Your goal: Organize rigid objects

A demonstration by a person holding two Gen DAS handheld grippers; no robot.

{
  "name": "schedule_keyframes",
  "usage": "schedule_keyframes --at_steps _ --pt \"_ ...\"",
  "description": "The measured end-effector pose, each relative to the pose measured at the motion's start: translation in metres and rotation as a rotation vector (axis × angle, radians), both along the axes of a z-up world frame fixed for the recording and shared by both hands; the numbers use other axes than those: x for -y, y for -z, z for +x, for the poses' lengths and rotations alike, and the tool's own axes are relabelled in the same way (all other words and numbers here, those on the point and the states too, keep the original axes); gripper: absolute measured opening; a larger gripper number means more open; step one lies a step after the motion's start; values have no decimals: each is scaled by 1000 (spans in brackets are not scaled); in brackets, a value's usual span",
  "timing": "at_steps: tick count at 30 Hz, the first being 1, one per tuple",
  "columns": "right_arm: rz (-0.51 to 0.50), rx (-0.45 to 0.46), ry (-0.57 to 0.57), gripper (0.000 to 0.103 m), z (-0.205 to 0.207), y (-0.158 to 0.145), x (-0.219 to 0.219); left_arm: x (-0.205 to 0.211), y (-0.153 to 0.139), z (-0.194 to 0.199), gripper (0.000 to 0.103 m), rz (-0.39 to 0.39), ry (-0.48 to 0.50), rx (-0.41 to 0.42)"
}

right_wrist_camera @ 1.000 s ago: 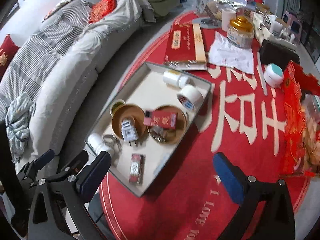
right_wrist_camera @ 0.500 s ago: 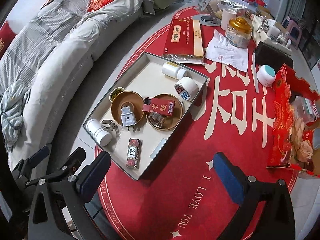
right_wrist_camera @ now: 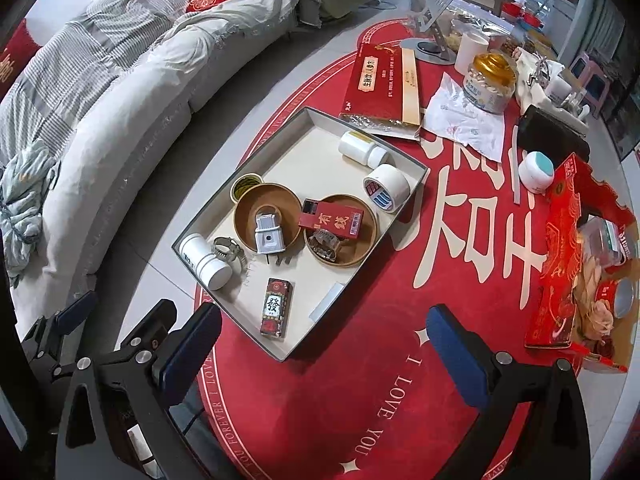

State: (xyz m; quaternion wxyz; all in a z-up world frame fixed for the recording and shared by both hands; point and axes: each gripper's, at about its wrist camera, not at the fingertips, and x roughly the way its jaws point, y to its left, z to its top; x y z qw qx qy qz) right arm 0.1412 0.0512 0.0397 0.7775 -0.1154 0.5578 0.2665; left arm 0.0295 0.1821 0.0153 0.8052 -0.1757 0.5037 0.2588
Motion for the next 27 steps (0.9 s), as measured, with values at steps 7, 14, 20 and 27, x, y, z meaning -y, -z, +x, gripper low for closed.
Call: schedule_keyframes --at_steps 7,14,20,27 --pt "-11 -4 -5 103 0 2 -3 1 2 -1 103 8 14 -9" --pt "-18 -12 -7 103 0 4 -4 3 3 0 103 9 17 -15" --pt "-21 -12 -11 103 0 5 -5 2 3 0 103 5 8 -16" --pt "-23 -13 -14 103 0 5 -6 2 4 -1 103 8 12 -20"
